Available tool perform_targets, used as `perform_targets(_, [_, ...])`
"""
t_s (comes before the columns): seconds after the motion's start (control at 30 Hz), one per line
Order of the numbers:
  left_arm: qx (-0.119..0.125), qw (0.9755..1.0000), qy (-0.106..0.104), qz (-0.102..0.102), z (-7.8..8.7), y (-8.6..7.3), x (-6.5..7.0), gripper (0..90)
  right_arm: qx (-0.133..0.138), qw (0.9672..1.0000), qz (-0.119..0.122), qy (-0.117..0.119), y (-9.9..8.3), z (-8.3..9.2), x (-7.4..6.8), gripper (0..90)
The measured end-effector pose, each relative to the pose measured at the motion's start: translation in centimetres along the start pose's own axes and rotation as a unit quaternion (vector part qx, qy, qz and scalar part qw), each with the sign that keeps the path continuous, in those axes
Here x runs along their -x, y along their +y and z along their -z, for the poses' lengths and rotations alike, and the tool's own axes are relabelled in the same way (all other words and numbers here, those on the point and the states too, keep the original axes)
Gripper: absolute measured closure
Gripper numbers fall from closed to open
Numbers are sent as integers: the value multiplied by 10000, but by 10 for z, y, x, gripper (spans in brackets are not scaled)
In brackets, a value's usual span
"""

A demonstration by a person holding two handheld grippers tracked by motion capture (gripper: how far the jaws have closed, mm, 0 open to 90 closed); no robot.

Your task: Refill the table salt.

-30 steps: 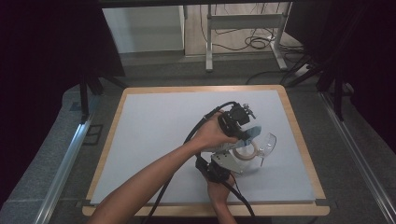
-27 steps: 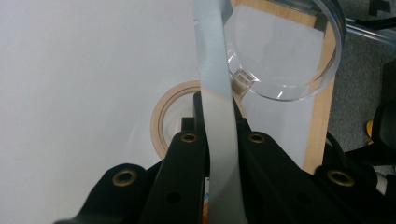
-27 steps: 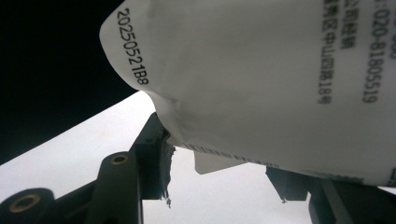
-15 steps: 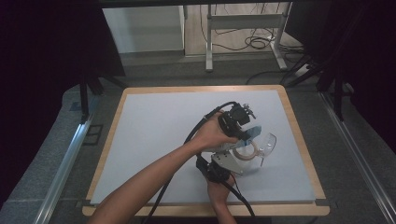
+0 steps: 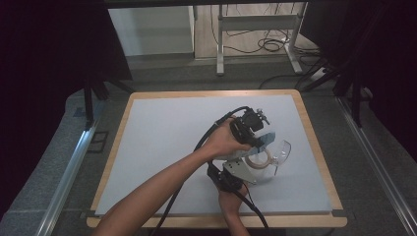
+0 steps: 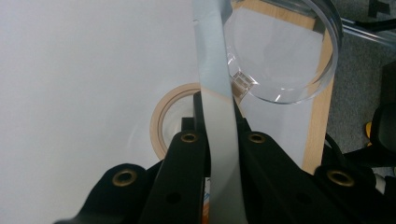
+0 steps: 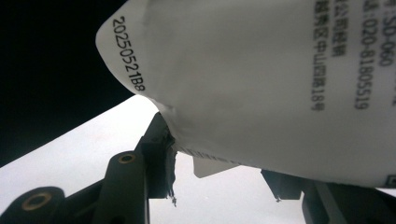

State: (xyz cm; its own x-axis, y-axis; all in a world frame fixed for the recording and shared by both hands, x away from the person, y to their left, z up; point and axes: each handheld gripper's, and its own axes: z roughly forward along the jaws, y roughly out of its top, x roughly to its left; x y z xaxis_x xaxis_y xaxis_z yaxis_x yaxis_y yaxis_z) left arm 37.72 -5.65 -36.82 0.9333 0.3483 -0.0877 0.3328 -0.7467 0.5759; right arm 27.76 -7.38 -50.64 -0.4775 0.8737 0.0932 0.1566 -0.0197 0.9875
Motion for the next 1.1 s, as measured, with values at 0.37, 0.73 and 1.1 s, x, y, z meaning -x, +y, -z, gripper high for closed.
perform_targets(0.37, [-41, 10000, 1, -13, -2, 2, 0, 900, 14, 10000, 1, -32, 1, 1, 1, 531])
perform_targets(0.73, [-82, 10000, 12, -24, -5, 3, 1, 900, 7, 10000, -26, -44, 1, 1, 4, 540])
perform_targets(1.1, [-94, 9999, 17, -39, -5, 3, 1, 900, 16, 10000, -20, -49, 1, 1, 3, 543])
